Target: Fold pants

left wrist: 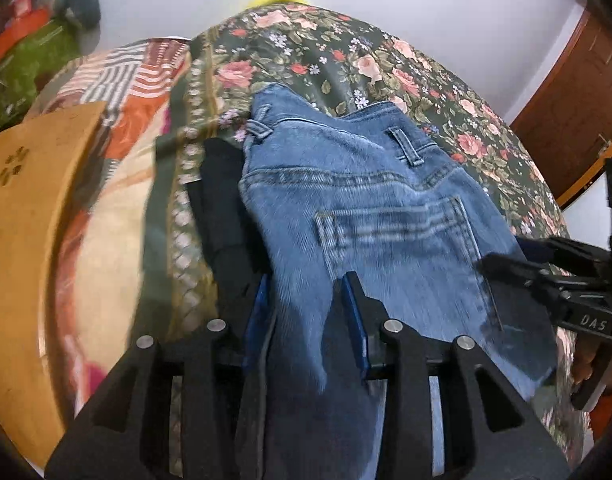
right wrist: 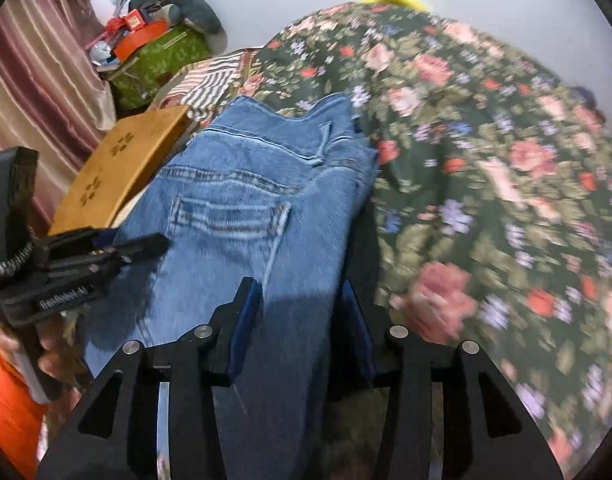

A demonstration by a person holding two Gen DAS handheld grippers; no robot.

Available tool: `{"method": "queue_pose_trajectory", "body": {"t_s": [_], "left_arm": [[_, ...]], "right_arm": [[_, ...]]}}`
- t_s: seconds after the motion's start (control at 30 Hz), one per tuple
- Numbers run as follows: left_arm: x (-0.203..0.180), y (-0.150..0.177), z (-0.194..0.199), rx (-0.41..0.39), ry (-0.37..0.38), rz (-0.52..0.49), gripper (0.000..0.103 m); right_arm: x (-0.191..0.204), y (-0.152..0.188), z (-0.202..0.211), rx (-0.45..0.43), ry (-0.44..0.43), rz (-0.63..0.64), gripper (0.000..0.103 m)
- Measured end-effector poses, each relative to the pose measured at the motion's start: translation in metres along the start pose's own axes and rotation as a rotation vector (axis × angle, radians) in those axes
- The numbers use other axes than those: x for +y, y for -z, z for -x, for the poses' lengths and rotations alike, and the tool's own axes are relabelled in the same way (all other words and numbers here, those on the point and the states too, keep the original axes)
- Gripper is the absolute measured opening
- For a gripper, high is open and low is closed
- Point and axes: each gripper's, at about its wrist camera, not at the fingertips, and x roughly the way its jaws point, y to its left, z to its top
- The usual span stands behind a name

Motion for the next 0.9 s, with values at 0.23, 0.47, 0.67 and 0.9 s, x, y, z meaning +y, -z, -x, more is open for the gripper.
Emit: {"method": "queue_pose_trajectory", "body": {"t_s": [0.23, 0.47, 0.67, 0.9], "left_arm": [[-0.015, 0.013, 0.097, -0.109, -0.074, -0.031, 0.036], [-0.072, 0.041, 0.238, -0.309, -0.098, -0.13, 0.036], [-0.115, 0.079, 0.349, -0.514, -0.073, -0.182, 0.037], [-0.147, 0.142, 0.433, -0.715, -0.09, -0.226, 0.037]], "right_arm": [[0.019, 0.012, 0.075, -0.128, 0.003, 0.059, 0.04], [0.063, 0.038, 0.205, -0.377, -0.026, 0.119, 0.04], [0.105, 0.067, 0.296, -0.579, -0.043, 0.162, 0.04], [0.149, 0.13, 0.364, -0.777, -0.046, 0.211, 0.04]]}}
